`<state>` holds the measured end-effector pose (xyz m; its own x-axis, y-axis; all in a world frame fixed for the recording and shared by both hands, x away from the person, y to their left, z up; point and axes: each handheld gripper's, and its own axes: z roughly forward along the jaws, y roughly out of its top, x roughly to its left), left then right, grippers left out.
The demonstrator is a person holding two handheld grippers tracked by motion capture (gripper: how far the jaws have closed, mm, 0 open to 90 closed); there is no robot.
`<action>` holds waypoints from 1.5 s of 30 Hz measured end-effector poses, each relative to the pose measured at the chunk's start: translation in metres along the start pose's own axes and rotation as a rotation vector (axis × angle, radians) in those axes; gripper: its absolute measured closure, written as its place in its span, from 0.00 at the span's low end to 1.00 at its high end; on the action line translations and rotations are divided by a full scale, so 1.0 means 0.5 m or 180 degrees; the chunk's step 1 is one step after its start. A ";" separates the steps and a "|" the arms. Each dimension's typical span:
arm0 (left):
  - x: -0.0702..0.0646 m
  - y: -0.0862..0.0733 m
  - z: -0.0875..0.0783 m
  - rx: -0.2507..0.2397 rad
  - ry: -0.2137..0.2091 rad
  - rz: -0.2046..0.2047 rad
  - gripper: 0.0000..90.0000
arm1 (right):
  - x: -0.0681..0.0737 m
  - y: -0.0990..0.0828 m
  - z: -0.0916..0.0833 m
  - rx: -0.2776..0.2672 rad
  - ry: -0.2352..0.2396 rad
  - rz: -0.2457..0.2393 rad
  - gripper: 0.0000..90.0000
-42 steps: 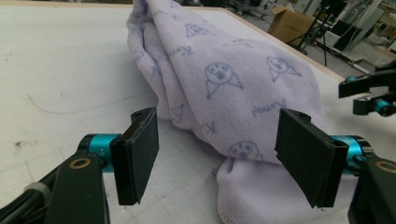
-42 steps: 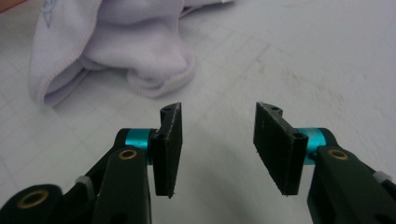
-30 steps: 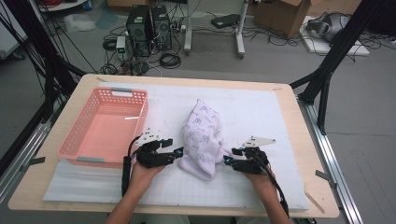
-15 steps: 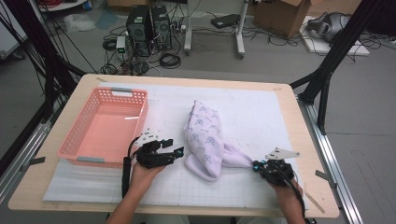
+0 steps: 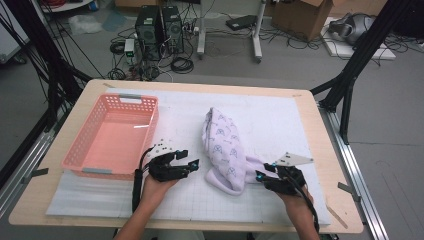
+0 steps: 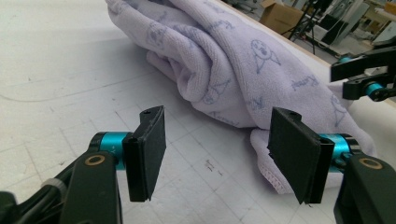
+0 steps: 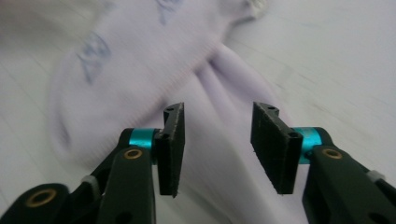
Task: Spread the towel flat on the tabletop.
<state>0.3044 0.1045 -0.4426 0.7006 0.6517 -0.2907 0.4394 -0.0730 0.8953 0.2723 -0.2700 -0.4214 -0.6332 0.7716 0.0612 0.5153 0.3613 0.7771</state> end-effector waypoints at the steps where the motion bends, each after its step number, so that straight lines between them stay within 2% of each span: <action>1: 0.001 0.000 -0.001 -0.0023 -0.0003 0.0010 0.41 | 0.003 0.010 0.012 -0.0034 0.0060 0.0001 0.55; 4: 0.002 0.000 -0.002 -0.0075 0.0006 0.0035 0.41 | 0.001 0.037 0.048 -0.0147 0.0163 0.0065 0.53; 6: 0.003 0.001 -0.002 -0.0109 0.0000 0.0037 0.42 | -0.006 0.050 0.076 -0.0078 0.0238 0.0156 0.53; 7: 0.004 0.001 -0.001 -0.0130 -0.0003 0.0029 0.42 | -0.009 0.054 0.090 -0.0022 0.0283 0.0187 0.57; 8: 0.005 0.001 -0.001 -0.0114 -0.0004 0.0029 0.42 | -0.011 0.057 0.101 0.0028 0.0346 0.0197 0.68; 9: 0.006 0.000 -0.002 -0.0086 -0.0001 0.0043 0.42 | -0.010 0.059 0.107 0.0062 0.0392 0.0158 0.84; 10: 0.005 -0.001 -0.003 -0.0063 0.0003 0.0049 0.42 | -0.007 0.060 0.106 0.0039 0.0403 0.0054 0.93; 13: 0.007 -0.005 -0.008 -0.0060 0.0004 0.0056 0.42 | -0.001 0.064 0.083 -0.0124 0.0304 -0.0055 0.94; 16: 0.008 -0.006 -0.009 -0.0071 0.0001 0.0037 0.42 | -0.016 0.066 0.044 -0.0280 0.0196 -0.0047 0.94; 19: 0.005 -0.005 -0.006 -0.0111 -0.0032 0.0023 0.42 | -0.046 0.064 0.000 -0.0335 0.0011 0.0019 0.94; 23: 0.004 -0.007 0.000 -0.0086 -0.0042 0.0018 0.42 | -0.094 0.047 -0.060 -0.0438 -0.0238 0.0222 0.94; 28: 0.002 -0.009 0.007 -0.0058 -0.0064 -0.0014 0.42 | -0.138 0.013 -0.100 -0.0260 -0.0940 0.0238 0.94; 29: 0.000 -0.010 0.009 -0.0013 -0.0056 -0.0020 0.41 | -0.144 0.004 -0.106 -0.0270 -0.1043 0.0246 0.94; 31: -0.004 -0.012 0.013 0.0074 -0.0043 0.0025 0.40 | -0.153 -0.014 -0.116 -0.0319 -0.1152 0.0331 0.93; 32: -0.006 -0.011 0.015 0.0107 -0.0041 0.0054 0.39 | -0.153 -0.026 -0.122 -0.0353 -0.1148 0.0373 0.86; 33: -0.007 -0.009 0.017 0.0100 -0.0019 0.0049 0.39 | -0.153 -0.026 -0.122 -0.0353 -0.1148 0.0373 0.86; 34: -0.007 -0.008 0.019 0.0065 -0.0010 0.0039 0.39 | -0.150 -0.028 -0.124 -0.0370 -0.1142 0.0375 0.79; 36: -0.008 -0.007 0.029 0.0012 0.0016 -0.0015 0.39 | -0.141 -0.027 -0.129 -0.0457 -0.1047 0.0367 0.70; 37: -0.009 -0.005 0.037 0.0037 0.0031 -0.0033 0.39 | -0.134 -0.023 -0.129 -0.0520 -0.0977 0.0358 0.64; 39: -0.013 0.001 0.057 0.0171 0.0084 0.0023 0.36 | -0.118 -0.017 -0.127 -0.0673 -0.0693 0.0272 0.57; 40: -0.018 0.008 0.071 0.0217 0.0160 0.0063 0.36 | -0.096 -0.014 -0.114 -0.0673 -0.0448 0.0187 0.55; 41: -0.021 0.014 0.082 0.0232 0.0197 0.0093 0.36 | -0.096 -0.014 -0.114 -0.0673 -0.0448 0.0187 0.55; 42: -0.023 0.017 0.092 0.0208 0.0210 0.0115 0.36 | -0.087 -0.014 -0.103 -0.0608 -0.0368 0.0140 0.54; 43: -0.023 0.024 0.105 0.0315 0.0226 0.0134 0.35 | -0.078 -0.016 -0.091 -0.0532 -0.0297 0.0104 0.53; 45: -0.026 0.034 0.131 0.0456 0.0371 0.0138 0.34 | -0.064 -0.023 -0.063 -0.0385 -0.0129 0.0052 0.51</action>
<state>0.3395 0.0456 -0.4459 0.6545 0.7280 -0.2043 0.4915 -0.2043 0.8466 0.2684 -0.3155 -0.4127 -0.6001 0.7983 0.0510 0.4504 0.2846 0.8463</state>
